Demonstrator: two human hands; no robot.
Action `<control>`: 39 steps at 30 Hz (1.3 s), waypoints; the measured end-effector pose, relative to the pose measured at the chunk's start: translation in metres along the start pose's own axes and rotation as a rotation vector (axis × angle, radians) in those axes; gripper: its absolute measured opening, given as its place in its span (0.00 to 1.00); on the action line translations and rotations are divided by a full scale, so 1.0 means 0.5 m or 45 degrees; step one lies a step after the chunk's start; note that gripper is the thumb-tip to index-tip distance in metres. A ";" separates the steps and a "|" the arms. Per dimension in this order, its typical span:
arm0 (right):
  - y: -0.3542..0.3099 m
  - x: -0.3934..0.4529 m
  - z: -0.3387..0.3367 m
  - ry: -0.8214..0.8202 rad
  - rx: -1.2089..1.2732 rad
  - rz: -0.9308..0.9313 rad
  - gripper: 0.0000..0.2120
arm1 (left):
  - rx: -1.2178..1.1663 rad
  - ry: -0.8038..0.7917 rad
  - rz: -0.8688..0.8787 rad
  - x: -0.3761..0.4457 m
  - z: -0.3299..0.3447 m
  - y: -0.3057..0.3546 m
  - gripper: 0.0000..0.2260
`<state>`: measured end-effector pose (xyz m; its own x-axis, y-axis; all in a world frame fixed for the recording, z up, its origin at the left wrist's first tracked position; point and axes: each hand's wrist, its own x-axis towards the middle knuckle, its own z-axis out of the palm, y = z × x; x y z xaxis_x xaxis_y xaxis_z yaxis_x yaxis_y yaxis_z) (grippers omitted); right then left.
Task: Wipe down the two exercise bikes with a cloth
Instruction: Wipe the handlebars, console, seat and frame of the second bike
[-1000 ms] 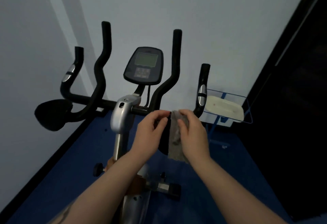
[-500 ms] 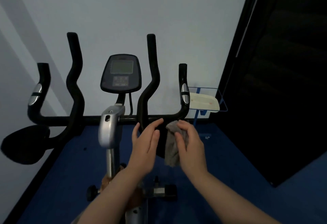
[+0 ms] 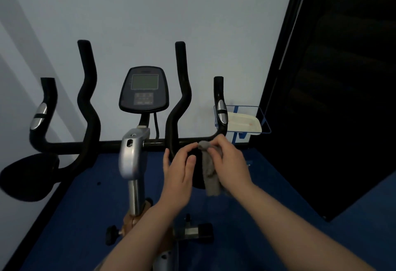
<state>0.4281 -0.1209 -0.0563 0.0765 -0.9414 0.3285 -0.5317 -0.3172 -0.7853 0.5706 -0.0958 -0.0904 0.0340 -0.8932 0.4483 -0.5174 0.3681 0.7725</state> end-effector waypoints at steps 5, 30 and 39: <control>0.011 -0.077 0.048 0.270 0.147 -0.036 0.06 | -0.003 0.017 -0.026 0.000 0.001 0.003 0.19; 0.005 0.010 0.008 -0.027 -0.202 0.083 0.04 | 0.021 0.008 -0.084 -0.002 0.001 0.006 0.14; 0.011 -0.059 0.043 0.237 -0.061 0.023 0.03 | -0.265 -0.040 -0.095 0.003 0.000 -0.010 0.14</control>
<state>0.4411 -0.0973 -0.0814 -0.0887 -0.9080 0.4094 -0.5713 -0.2903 -0.7677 0.5732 -0.0990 -0.0935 0.0375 -0.9264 0.3747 -0.3264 0.3430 0.8808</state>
